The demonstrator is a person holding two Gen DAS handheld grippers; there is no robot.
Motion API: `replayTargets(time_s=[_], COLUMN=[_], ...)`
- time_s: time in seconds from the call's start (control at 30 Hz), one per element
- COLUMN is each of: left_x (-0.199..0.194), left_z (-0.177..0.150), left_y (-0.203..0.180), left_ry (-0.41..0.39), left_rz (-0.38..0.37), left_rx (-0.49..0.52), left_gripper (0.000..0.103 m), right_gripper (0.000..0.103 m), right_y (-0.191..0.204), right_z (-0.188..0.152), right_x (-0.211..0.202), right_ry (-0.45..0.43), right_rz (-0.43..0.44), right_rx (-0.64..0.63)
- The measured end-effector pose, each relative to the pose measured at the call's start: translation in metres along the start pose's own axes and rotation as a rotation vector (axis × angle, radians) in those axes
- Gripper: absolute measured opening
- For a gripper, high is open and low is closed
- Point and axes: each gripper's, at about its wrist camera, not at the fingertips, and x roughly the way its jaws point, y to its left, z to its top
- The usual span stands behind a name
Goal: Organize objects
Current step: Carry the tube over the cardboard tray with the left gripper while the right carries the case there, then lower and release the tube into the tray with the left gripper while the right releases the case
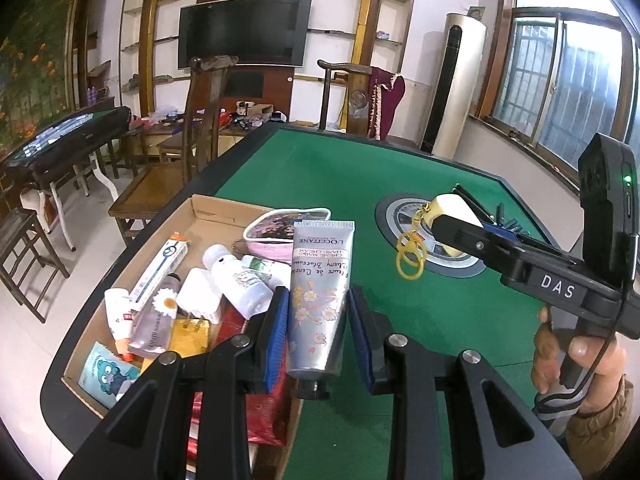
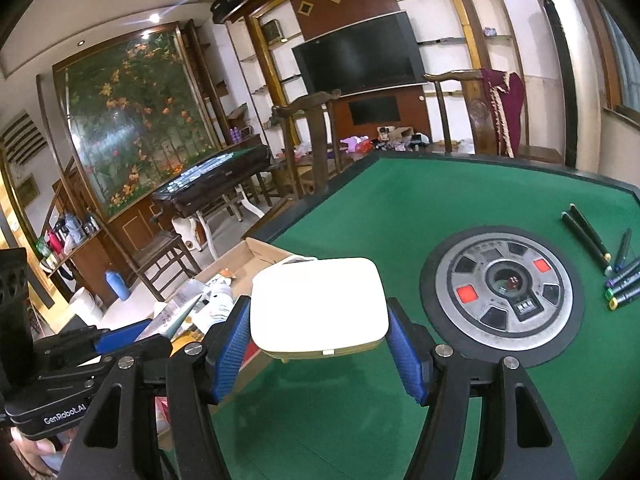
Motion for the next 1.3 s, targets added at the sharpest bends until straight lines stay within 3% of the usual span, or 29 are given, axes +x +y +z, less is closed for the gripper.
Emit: replayTargets(time_s=[0.63, 1.0, 1.3], left_x=[-0.011, 0.009, 0.045], left_z=[0.006, 0.017, 0.038], left_y=[0.065, 0.096, 0.1], left_ry=[-0.007, 0.053, 0.156], left_rz=[0.098, 0.15, 0.139], left_rx=[-0.051, -0.05, 0.001], left_gripper=[0.029, 0.029, 0.029], right_gripper=[0.07, 0.07, 0.07], right_y=[0.023, 0.028, 0.044], right_z=[-0.012, -0.014, 0.014], right_x=[0.034, 0.055, 0.059], right_ry=[0.054, 0.089, 0.073], right_rz=[-0.007, -0.013, -0.032], right_rx=[-0.054, -0.089, -0.208])
